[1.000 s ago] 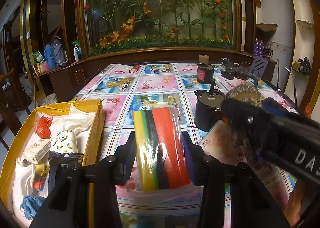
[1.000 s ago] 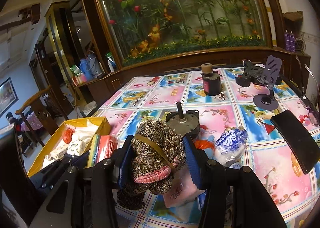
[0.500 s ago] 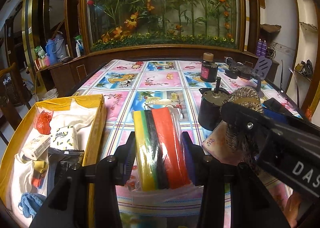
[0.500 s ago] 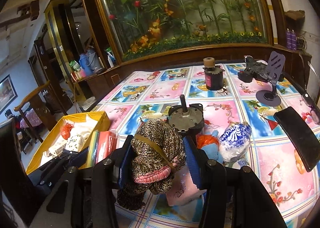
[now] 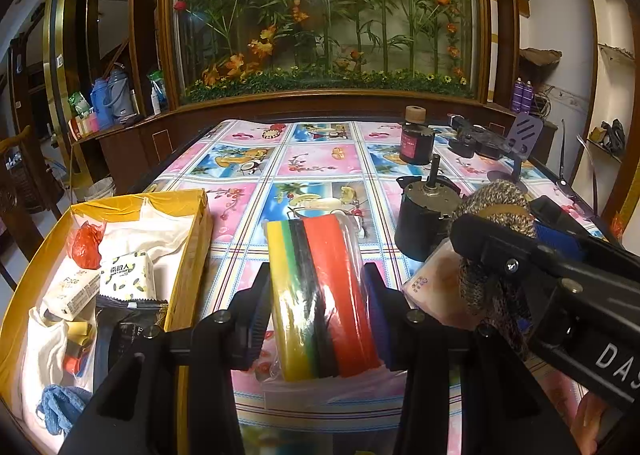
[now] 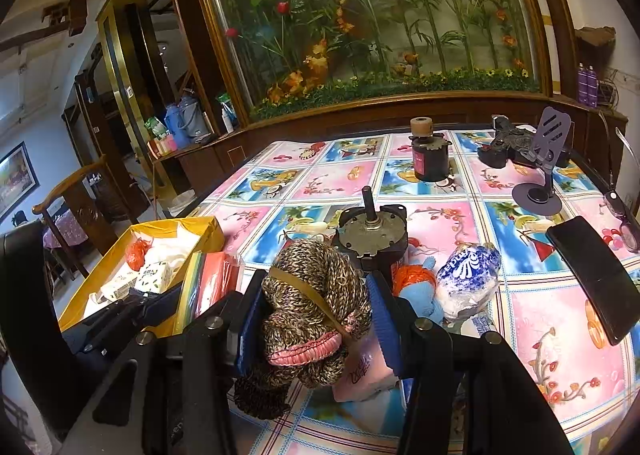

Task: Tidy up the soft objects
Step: 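Lift the striped pack with the left tool while the right tool lifts the knit hat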

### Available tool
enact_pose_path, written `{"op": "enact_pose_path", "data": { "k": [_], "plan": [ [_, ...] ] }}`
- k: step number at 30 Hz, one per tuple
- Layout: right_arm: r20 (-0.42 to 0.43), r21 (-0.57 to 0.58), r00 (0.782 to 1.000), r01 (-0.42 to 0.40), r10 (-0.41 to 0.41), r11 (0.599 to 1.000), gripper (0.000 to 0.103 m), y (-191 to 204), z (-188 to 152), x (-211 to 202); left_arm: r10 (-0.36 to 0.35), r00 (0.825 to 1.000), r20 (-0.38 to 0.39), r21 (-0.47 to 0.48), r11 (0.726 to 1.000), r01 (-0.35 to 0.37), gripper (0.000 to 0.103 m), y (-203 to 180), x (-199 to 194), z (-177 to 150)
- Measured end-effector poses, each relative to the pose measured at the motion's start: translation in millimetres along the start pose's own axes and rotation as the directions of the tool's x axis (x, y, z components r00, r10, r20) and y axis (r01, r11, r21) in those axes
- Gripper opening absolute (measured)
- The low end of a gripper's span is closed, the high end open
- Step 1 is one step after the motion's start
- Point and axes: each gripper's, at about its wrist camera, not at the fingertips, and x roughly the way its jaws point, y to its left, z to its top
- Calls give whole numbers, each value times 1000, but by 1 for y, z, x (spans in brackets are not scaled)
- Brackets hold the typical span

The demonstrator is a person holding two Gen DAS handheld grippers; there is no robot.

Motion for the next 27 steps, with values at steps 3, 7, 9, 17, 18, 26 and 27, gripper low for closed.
{"op": "enact_pose_path", "data": {
  "k": [3,7,9,17,18,26,27],
  "plan": [
    [-2,-1,1000,0,0,1000,54,0,0,0,-6,1000,5,-1,1000,6,42,0,-2,1],
    [3,2,1000,-5,5,1000,54,1,1,-3,-7,1000,5,-2,1000,7,42,-1,-3,0],
    [9,5,1000,-7,7,1000,54,0,1,-5,-6,1000,5,-5,1000,6,42,-1,-3,0],
    [15,30,1000,-19,19,999,54,-4,2,-8,5,1000,2,-21,1000,-5,42,1,-2,0],
    [17,30,1000,-20,19,999,54,-5,2,-8,6,1000,-1,-20,1000,-6,42,1,0,0],
    [15,54,1000,-23,23,998,54,-8,4,-10,15,1000,-5,-7,1000,-15,42,-2,4,-1],
    [16,55,1000,-23,22,998,54,-8,4,-10,15,1000,-6,-7,1000,-15,42,-2,4,-1]
  ]
}}
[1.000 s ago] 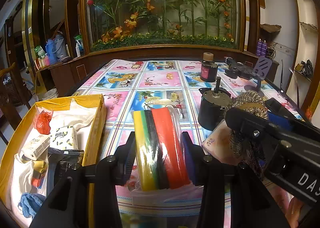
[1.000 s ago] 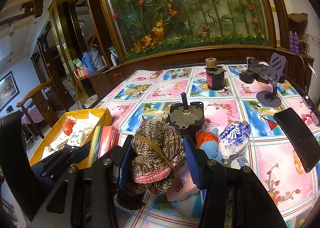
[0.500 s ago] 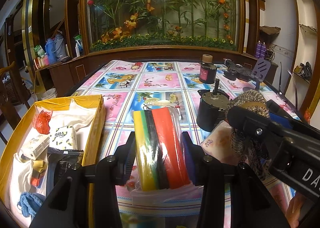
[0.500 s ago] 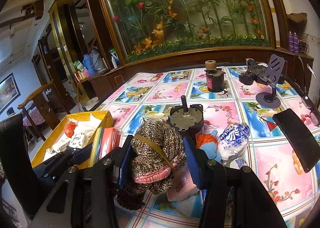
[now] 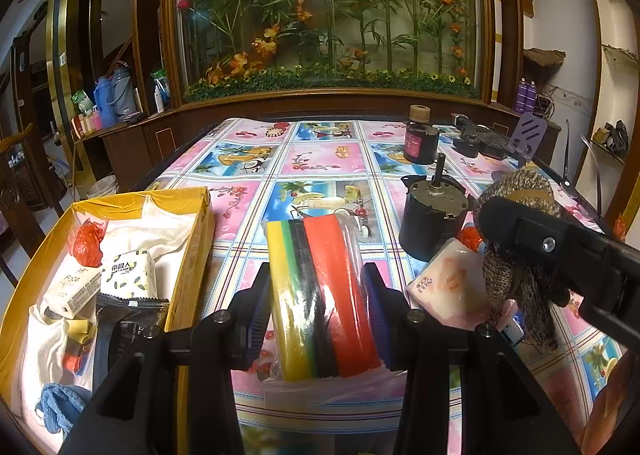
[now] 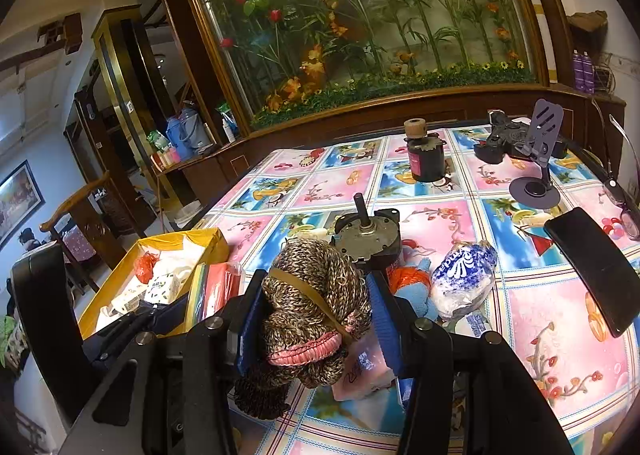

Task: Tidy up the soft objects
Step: 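Lift the striped pack with the left tool while the right tool lifts the knit hat, then carry the striped pack and knit hat over the box and open both tools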

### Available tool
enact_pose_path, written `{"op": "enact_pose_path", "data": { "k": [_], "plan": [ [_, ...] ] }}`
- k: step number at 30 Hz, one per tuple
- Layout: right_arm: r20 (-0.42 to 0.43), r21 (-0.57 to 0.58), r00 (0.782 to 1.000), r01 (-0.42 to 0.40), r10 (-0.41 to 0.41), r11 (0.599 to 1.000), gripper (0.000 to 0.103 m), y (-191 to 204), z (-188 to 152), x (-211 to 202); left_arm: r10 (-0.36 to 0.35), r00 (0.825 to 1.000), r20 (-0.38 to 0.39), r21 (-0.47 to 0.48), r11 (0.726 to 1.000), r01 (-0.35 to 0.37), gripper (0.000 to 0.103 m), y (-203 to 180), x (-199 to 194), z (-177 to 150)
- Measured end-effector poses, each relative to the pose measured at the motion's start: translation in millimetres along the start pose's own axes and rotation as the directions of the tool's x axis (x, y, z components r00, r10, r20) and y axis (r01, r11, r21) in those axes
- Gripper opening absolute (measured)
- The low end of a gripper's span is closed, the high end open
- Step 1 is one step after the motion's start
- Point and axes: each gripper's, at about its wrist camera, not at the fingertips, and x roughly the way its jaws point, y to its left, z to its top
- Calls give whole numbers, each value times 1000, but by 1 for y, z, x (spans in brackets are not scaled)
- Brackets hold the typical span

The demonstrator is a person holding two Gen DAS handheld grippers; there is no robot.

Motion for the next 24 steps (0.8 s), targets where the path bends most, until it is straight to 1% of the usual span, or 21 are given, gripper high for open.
{"op": "enact_pose_path", "data": {
  "k": [8,11,18,22,24],
  "plan": [
    [-6,5,1000,2,-2,1000,54,-1,0,1,-6,1000,5,6,1000,6,42,-2,-1,0],
    [-3,3,1000,7,-7,1000,54,-1,1,1,-9,1000,17,3,1000,9,42,-1,-4,0],
    [28,18,998,56,-56,998,53,-9,1,-1,-17,998,62,-14,1000,17,42,5,-22,3],
    [38,22,995,88,-89,996,53,-14,1,-2,-49,994,96,-29,998,52,42,13,-48,5],
    [41,23,993,111,-111,994,53,-13,0,-3,-92,992,92,-47,994,96,42,22,-60,8]
  ]
}}
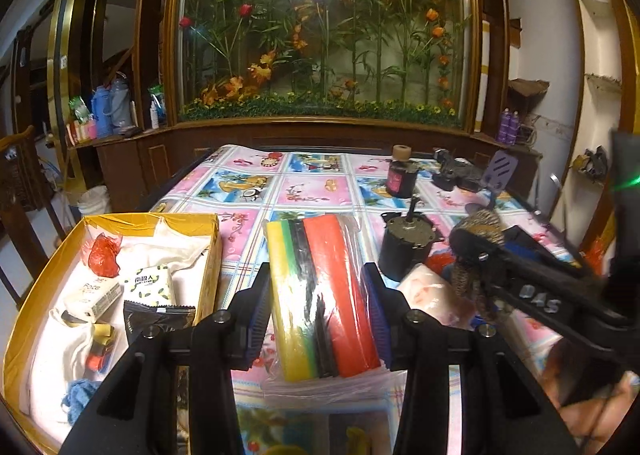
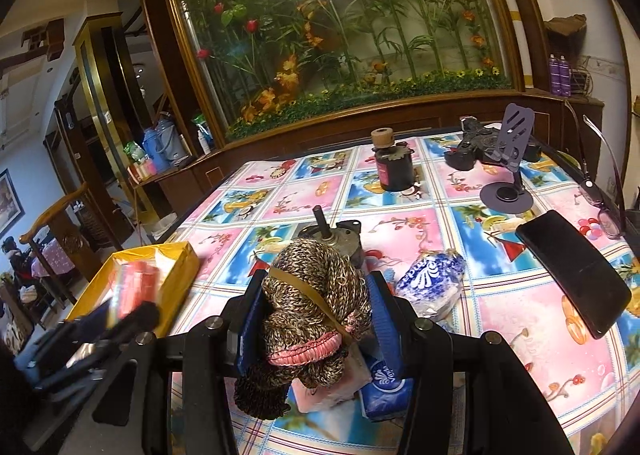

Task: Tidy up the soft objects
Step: 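Carry the striped pack and knit hat over the box and open both tools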

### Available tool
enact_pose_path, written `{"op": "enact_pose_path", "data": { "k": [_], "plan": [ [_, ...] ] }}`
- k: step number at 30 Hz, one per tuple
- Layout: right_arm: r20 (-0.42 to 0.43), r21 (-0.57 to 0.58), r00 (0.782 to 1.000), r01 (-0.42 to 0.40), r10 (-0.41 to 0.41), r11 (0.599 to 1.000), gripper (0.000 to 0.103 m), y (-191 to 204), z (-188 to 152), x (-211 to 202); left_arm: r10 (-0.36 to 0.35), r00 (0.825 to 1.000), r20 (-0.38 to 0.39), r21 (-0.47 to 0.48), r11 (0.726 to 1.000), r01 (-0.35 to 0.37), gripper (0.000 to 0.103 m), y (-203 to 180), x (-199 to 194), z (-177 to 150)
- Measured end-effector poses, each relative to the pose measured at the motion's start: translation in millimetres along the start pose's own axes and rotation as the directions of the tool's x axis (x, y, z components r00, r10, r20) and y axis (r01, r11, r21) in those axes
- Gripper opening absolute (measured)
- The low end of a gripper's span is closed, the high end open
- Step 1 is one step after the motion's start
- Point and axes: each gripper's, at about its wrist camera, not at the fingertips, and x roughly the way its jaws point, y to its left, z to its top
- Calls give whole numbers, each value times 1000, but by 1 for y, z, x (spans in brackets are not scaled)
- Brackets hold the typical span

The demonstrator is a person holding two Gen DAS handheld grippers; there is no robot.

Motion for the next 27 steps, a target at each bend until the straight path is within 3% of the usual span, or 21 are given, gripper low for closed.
{"op": "enact_pose_path", "data": {
  "k": [7,12,20,27],
  "plan": [
    [-8,-8,1000,-31,30,1000,53,25,-12,-14,4,999,32,-96,995,0,42,56,-41,14],
    [-82,-32,987,-140,137,990,54,69,-20,-10,37,999,16,-149,988,-34,43,118,-63,26],
    [-221,-65,944,-266,246,962,54,142,-6,19,85,988,-127,-200,974,-109,43,221,-49,32],
    [-346,-76,903,-298,256,951,54,201,13,74,42,957,-288,-234,966,-113,43,258,10,28]
  ]
}}
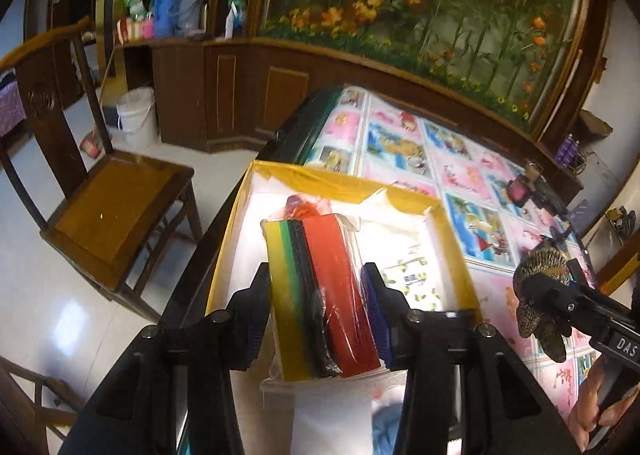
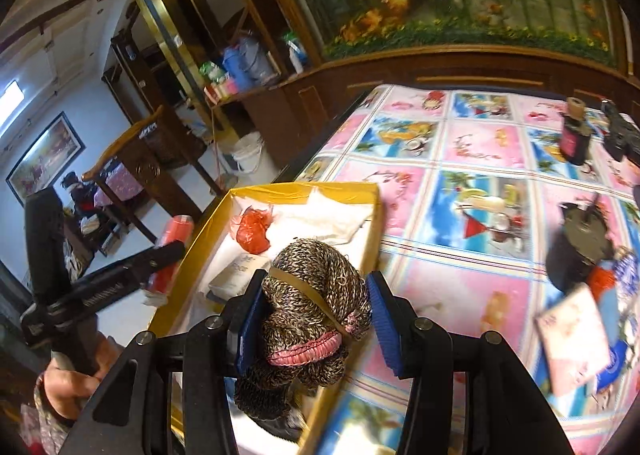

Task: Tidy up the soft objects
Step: 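Carry the striped pack and knit hat over the box and open both tools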

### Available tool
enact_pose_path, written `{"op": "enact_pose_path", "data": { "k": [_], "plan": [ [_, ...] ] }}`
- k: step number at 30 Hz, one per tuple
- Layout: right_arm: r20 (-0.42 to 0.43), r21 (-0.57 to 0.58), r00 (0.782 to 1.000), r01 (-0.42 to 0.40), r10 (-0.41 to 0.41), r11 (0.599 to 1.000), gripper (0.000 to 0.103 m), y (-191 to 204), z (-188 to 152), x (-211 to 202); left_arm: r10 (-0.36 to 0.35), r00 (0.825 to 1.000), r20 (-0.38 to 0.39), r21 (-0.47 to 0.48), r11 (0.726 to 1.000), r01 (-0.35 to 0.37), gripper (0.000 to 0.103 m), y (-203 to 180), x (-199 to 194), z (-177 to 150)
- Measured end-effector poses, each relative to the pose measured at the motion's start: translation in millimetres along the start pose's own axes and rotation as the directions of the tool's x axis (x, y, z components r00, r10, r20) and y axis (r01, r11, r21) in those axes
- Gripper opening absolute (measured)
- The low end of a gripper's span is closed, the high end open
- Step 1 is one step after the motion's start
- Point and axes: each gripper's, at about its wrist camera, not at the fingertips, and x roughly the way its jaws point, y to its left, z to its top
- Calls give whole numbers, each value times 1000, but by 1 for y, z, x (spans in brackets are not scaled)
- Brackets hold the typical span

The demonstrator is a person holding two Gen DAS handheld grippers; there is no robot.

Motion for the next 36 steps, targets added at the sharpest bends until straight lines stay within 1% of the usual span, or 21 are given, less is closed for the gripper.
{"op": "enact_pose_path", "data": {
  "k": [1,3,9,12,16,17,18,20,21,23,25,27,32,36],
  "plan": [
    [-8,-7,1000,11,-12,1000,54,4,4,8,-6,1000,-15,-5,1000,6,43,2,6,2],
    [-33,-17,999,18,-19,1000,54,11,15,28,5,1000,-30,-19,1000,-5,43,5,16,6],
    [-74,-30,994,82,-84,996,54,19,43,83,27,997,-72,-5,1000,-28,43,8,37,16],
    [-97,-39,990,100,-103,994,54,20,50,104,40,995,-88,13,999,-39,43,9,46,18],
    [-110,-65,983,141,-148,988,55,20,49,129,44,993,-107,0,999,-45,44,10,56,19],
    [-114,-65,983,140,-147,988,57,19,50,131,45,993,-106,1,999,-46,49,9,57,18],
    [-117,-63,983,133,-139,989,59,18,50,133,44,994,-103,0,999,-44,60,9,57,18],
    [-106,-55,987,113,-119,992,64,14,52,129,32,995,-98,-10,999,-33,70,9,55,17],
    [-92,-48,990,99,-104,994,67,12,54,125,16,996,-90,-16,1000,-17,70,9,52,17],
    [-68,-44,994,84,-87,995,68,11,56,115,17,997,-76,-19,1000,-19,70,9,46,18],
    [-50,-31,996,71,-72,997,68,10,57,103,16,999,-49,-20,1000,-17,70,8,35,20],
    [-28,2,999,35,-35,999,68,6,58,86,19,1000,-25,-24,1000,-20,70,5,23,19],
    [35,45,999,-33,32,998,68,-7,45,36,-36,999,28,-38,999,37,70,-11,-7,11],
    [71,62,996,-50,46,997,68,-33,23,-2,-91,995,49,-6,996,92,71,-40,-25,-1]
  ]
}}
